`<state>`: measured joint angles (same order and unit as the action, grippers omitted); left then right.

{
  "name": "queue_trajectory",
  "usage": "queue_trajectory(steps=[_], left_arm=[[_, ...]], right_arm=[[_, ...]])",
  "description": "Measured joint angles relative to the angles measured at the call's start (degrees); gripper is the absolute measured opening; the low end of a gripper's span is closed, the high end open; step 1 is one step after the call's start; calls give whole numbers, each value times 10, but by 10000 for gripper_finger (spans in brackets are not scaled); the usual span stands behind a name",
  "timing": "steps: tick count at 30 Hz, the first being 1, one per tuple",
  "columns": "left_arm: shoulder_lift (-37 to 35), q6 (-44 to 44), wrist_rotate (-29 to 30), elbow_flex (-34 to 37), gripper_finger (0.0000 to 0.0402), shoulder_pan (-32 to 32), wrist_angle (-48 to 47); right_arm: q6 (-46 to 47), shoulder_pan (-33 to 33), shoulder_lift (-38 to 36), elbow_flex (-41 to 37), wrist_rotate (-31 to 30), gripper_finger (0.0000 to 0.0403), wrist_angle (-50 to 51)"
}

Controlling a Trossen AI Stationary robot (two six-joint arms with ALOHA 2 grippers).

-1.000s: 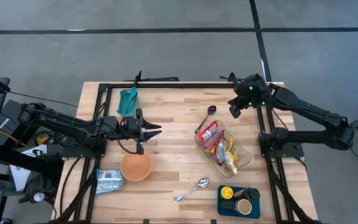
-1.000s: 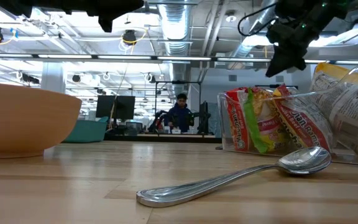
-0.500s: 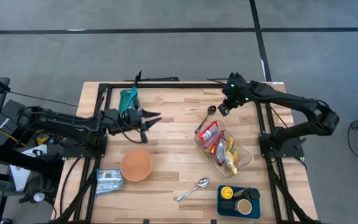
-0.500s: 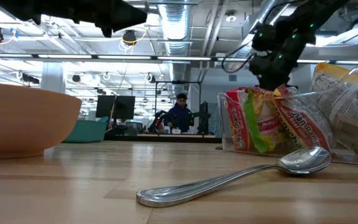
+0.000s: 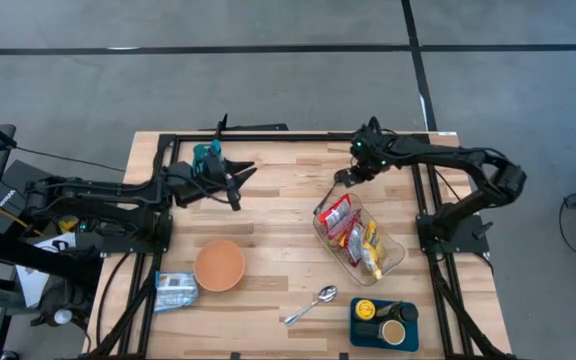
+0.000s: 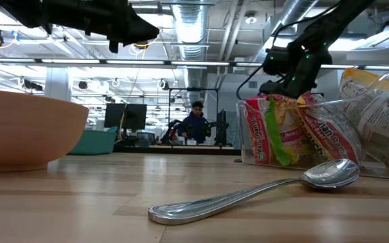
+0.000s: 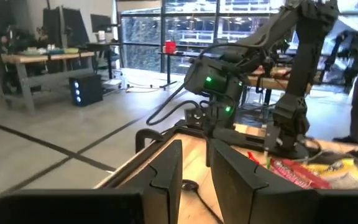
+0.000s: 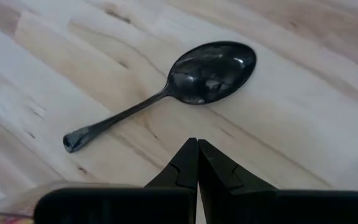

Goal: Pick & Place Food Item
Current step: Put the black spoon into the green bin

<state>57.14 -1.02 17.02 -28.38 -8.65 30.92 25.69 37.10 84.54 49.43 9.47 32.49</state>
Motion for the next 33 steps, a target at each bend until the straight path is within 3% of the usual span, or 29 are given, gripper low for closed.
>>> queue_trajectory(steps=[8, 20, 33], left_arm=[[0, -67, -1, 0, 76, 0, 0], [0, -70, -1, 0, 76, 0, 0], [0, -70, -1, 0, 76, 0, 0]], right_arm=[[13, -13, -8, 0, -5, 0, -31], [24, -42, 73, -1, -5, 0, -91], [35, -40, 84, 0, -8, 0, -86]])
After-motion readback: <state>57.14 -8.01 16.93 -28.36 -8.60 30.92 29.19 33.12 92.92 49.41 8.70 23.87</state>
